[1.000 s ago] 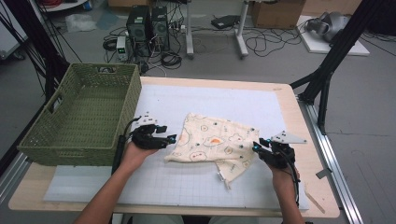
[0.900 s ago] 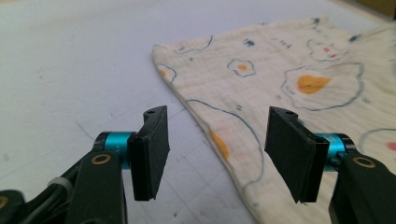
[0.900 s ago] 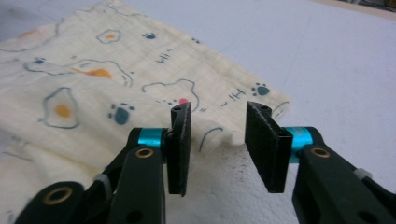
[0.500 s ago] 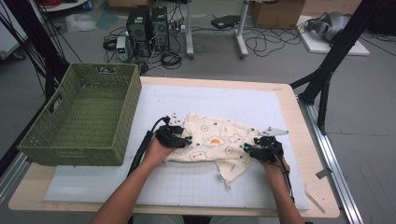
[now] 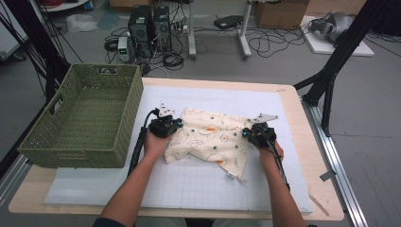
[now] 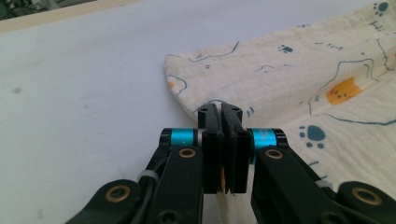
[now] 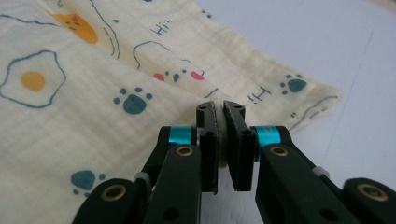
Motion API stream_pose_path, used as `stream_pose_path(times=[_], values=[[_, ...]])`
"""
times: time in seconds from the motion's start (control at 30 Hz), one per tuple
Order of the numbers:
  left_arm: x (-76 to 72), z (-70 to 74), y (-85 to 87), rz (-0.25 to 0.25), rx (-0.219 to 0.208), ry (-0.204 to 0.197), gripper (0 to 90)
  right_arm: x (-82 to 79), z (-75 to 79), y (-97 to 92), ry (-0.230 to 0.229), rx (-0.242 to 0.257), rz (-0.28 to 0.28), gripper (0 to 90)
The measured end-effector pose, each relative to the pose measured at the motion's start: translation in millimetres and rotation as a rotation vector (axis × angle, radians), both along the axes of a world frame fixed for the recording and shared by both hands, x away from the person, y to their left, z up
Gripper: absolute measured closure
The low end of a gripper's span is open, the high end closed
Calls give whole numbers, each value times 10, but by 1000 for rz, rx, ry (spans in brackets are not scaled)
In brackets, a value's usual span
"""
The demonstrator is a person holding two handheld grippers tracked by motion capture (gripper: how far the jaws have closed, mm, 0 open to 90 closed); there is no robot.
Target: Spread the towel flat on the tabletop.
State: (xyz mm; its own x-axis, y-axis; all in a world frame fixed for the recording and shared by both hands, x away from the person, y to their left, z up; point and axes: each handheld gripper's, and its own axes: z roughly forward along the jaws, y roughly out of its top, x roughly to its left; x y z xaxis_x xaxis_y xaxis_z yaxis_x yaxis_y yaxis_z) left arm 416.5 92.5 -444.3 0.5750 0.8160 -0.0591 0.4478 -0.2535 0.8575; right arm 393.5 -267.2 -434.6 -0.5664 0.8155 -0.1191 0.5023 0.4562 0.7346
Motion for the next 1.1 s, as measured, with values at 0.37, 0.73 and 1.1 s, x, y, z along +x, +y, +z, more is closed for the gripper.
stream_pose_path(times=[0.37, 0.73, 1.1], values=[[84, -27, 143, 89, -33, -49, 865, 286, 65, 257, -87, -80, -107, 845], [-71, 5, 287, 72, -54, 10, 425, -14, 204, 119, -111, 57, -74, 604], [-467, 58, 403, -62, -71, 5, 565, -538, 165, -146, -92, 99, 19, 509]])
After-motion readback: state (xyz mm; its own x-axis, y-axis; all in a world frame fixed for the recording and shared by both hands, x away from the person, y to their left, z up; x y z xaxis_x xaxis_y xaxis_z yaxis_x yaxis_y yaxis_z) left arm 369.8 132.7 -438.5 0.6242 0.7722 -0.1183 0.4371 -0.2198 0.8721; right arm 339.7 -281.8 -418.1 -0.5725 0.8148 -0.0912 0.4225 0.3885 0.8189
